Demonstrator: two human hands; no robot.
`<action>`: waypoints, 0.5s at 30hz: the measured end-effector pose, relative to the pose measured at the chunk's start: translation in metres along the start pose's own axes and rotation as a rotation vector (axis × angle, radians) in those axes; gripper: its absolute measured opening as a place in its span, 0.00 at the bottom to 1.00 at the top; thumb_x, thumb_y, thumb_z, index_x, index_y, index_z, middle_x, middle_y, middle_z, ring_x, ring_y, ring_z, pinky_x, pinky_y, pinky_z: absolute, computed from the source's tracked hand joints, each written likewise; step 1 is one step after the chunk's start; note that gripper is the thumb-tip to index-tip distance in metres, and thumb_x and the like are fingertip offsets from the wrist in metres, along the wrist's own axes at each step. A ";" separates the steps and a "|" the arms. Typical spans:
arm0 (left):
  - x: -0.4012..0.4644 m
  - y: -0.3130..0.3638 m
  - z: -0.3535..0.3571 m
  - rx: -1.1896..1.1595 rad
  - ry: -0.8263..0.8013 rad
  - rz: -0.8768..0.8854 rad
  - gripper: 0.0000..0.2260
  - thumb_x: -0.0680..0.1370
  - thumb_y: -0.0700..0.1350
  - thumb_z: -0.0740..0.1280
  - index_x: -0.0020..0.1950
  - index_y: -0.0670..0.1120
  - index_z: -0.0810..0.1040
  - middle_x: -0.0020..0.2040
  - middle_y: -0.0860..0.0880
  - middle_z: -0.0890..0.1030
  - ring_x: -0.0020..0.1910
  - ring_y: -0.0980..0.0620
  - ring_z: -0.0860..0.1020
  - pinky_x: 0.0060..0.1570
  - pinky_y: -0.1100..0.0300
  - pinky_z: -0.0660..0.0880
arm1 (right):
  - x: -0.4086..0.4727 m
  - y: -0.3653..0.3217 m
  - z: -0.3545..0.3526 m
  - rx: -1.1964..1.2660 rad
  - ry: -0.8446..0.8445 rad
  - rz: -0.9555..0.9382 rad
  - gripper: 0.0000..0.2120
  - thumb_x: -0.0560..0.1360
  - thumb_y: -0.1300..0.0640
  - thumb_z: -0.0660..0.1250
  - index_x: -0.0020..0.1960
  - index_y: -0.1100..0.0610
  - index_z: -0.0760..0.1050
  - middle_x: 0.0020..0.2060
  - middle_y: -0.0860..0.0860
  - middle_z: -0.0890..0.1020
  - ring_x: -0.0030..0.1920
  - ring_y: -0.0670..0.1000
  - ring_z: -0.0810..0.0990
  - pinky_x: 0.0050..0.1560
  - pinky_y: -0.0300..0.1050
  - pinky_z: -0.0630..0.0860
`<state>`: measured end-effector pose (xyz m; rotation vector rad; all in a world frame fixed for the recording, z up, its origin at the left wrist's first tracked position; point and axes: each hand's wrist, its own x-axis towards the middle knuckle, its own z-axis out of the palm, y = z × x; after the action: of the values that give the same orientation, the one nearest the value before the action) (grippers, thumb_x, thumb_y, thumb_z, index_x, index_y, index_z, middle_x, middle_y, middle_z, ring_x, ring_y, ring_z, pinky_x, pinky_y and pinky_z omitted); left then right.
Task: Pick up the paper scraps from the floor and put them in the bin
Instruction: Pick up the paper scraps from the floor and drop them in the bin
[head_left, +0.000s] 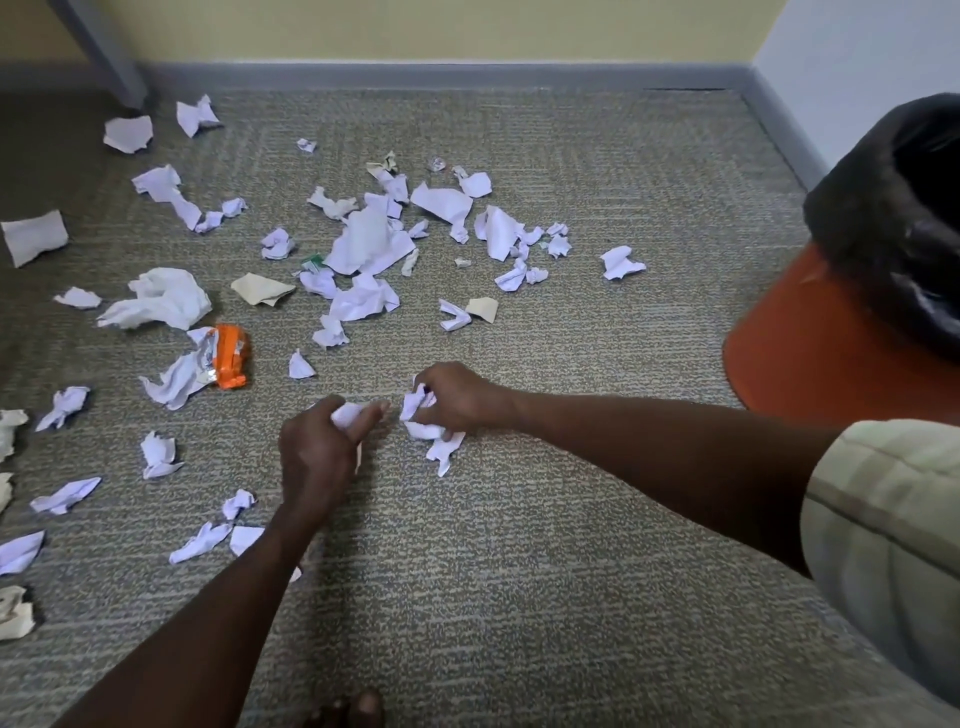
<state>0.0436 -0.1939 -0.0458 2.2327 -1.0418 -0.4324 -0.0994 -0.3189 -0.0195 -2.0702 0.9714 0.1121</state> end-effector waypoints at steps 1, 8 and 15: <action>0.003 0.012 0.002 -0.115 0.016 -0.091 0.24 0.72 0.63 0.72 0.35 0.42 0.76 0.34 0.43 0.79 0.36 0.43 0.76 0.37 0.52 0.68 | -0.001 -0.001 -0.004 0.111 0.027 0.064 0.05 0.76 0.59 0.70 0.46 0.62 0.77 0.40 0.56 0.82 0.36 0.54 0.83 0.25 0.37 0.76; 0.015 0.097 0.002 -0.905 0.062 -0.818 0.34 0.71 0.66 0.71 0.65 0.41 0.71 0.55 0.44 0.80 0.48 0.44 0.81 0.49 0.50 0.80 | -0.014 -0.028 -0.016 0.633 0.228 0.259 0.08 0.74 0.59 0.67 0.36 0.56 0.75 0.33 0.53 0.78 0.35 0.52 0.76 0.35 0.42 0.71; 0.006 0.159 0.015 -1.199 0.125 -0.843 0.14 0.76 0.52 0.70 0.37 0.44 0.74 0.35 0.47 0.78 0.31 0.49 0.78 0.34 0.59 0.75 | -0.021 -0.048 -0.023 0.686 0.434 0.401 0.20 0.79 0.51 0.58 0.64 0.61 0.76 0.61 0.60 0.79 0.60 0.61 0.77 0.57 0.48 0.72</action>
<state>-0.0506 -0.2825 0.0483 1.3994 0.3183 -0.9305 -0.0876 -0.3055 0.0350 -1.2710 1.4368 -0.4263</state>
